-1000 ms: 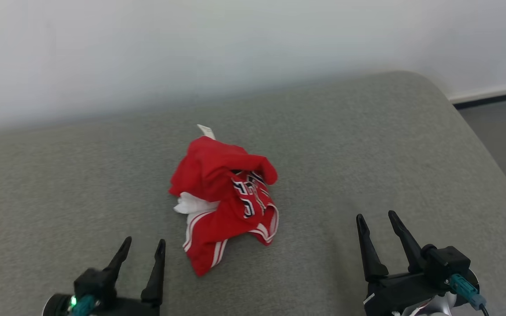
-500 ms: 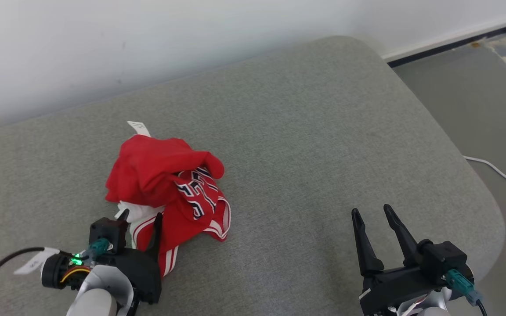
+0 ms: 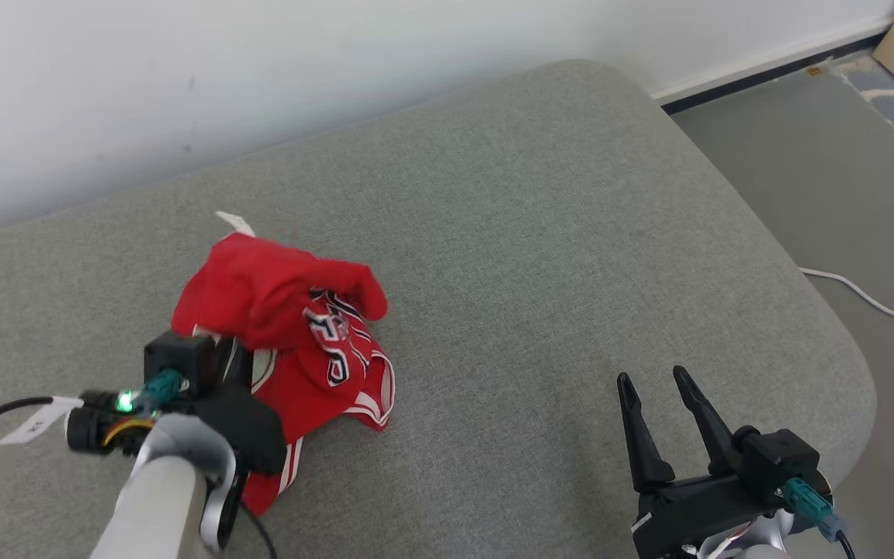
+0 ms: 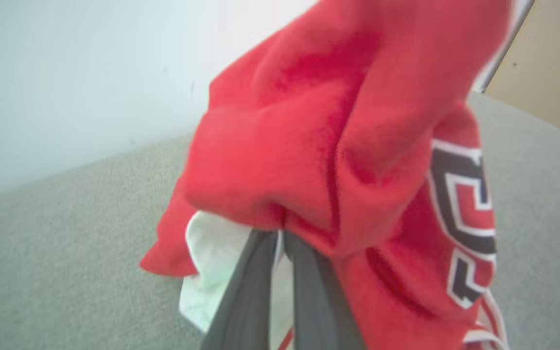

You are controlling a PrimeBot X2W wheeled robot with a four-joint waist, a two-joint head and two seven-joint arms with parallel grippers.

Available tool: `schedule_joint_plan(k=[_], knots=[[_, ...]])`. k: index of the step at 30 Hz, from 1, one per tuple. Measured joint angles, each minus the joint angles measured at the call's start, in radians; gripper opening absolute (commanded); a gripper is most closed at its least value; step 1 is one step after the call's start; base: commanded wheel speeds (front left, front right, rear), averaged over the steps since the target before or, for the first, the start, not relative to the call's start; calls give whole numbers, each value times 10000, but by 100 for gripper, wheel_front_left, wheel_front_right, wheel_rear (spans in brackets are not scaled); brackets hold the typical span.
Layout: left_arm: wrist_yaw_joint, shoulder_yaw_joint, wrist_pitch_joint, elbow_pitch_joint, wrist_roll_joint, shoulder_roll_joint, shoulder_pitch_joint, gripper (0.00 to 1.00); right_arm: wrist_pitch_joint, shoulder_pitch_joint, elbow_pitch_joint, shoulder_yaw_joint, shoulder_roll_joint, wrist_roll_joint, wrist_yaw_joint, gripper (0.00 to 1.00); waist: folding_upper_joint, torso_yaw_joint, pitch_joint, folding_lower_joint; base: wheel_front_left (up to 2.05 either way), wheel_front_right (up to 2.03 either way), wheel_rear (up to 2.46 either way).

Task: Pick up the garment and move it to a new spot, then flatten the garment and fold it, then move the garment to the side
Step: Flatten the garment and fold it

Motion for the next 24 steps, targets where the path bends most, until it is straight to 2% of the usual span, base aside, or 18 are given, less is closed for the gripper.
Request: schedule_joint_plan(k=[7,14,17,21,24], knots=[[-251,-708,-357,-1411,288,-435,-1559,0,58,2,17,25,2,-8,0,100,0,237,-232,0,0,0,0],[-593,-1988,-372,-2451,470,-1097,-3740,0,119,-25,-19,194,0,0,0,100,0,304,-381,-1,0,0,0],[-677,-2456,-529,-2713,219,-1258,-4541,0,94,-49,-8,215,2,36,0,100,0,187,-368,0,0,0,0],[-600,-2794,-920,-3080,-326,-1350,-5465,0,46,-65,61,217,0,75,0,100,0,15,-344,-1,0,0,0],[-140,-2999,-859,-3177,-470,-1363,-5897,0,10,-65,92,188,-2,77,0,100,0,-46,-357,-1,0,0,0]])
